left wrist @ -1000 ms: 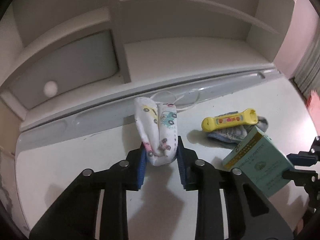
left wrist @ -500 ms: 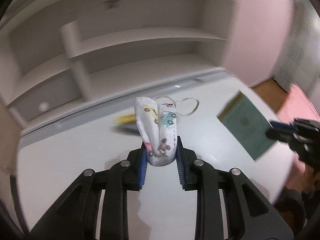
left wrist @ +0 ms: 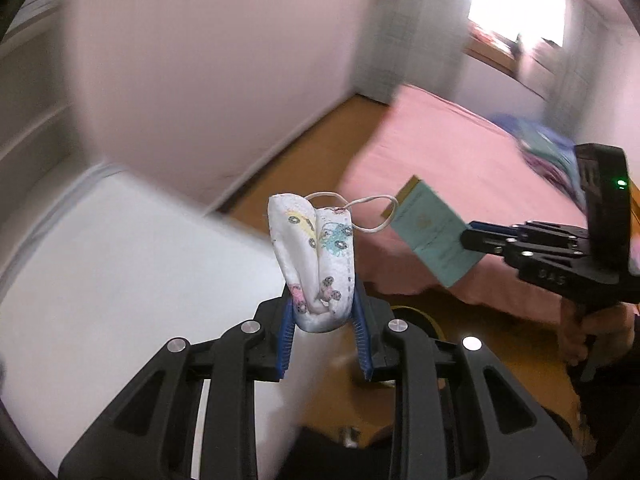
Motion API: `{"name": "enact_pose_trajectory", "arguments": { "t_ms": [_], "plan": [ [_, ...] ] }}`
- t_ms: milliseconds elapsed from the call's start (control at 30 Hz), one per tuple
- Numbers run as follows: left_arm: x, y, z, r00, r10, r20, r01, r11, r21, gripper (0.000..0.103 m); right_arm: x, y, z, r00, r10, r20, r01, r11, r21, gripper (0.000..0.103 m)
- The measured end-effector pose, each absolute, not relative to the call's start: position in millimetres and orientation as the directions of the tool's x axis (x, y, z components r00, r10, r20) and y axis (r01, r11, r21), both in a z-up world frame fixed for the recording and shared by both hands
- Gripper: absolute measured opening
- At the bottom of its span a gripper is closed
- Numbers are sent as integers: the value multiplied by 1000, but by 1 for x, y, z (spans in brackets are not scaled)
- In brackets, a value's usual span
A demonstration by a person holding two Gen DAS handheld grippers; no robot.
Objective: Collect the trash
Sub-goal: 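Carry the mask and booklet over the black bin and open both grippers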
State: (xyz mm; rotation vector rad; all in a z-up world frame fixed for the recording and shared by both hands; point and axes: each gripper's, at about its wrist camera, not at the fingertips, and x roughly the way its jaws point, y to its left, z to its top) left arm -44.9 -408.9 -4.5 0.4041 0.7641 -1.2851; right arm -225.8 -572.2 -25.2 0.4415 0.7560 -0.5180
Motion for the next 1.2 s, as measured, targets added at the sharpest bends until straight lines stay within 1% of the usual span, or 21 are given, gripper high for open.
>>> {"name": "enact_pose_trajectory", "arguments": {
  "t_ms": [133, 233, 400, 500, 800, 1000, 1200],
  "plan": [
    [-85, -467, -26, -6, -690, -724, 982, 133, -135, 25, -271, -605, -53, 561, -313, -767, 683, 698, 215, 14],
    [-97, -509, -49, -42, -663, -747, 989, 80, -126, 25, -291, -625, -80, 519, -306, -798, 731, 642, 230, 14],
    [-100, -566, -101, -75, -588, -806, 990, 52, -130, 25, -310, -651, -134, 457, -248, -854, 781, 572, 251, 14],
    [-97, -594, -137, -107, -533, -839, 986, 52, -159, 25, -314, -659, -164, 427, -198, -883, 797, 544, 263, 14],
    [-125, -636, -216, -150, -394, -907, 984, 28, -175, 25, -319, -675, -235, 364, -100, -926, 836, 472, 278, 14],
    [-140, -636, -244, -156, -328, -932, 986, 7, -168, 25, -326, -680, -262, 343, -58, -937, 851, 443, 284, 14],
    [-145, -636, -249, -162, -306, -938, 986, -3, -169, 25, -332, -683, -272, 344, -41, -938, 862, 410, 298, 14]
  ]
}}
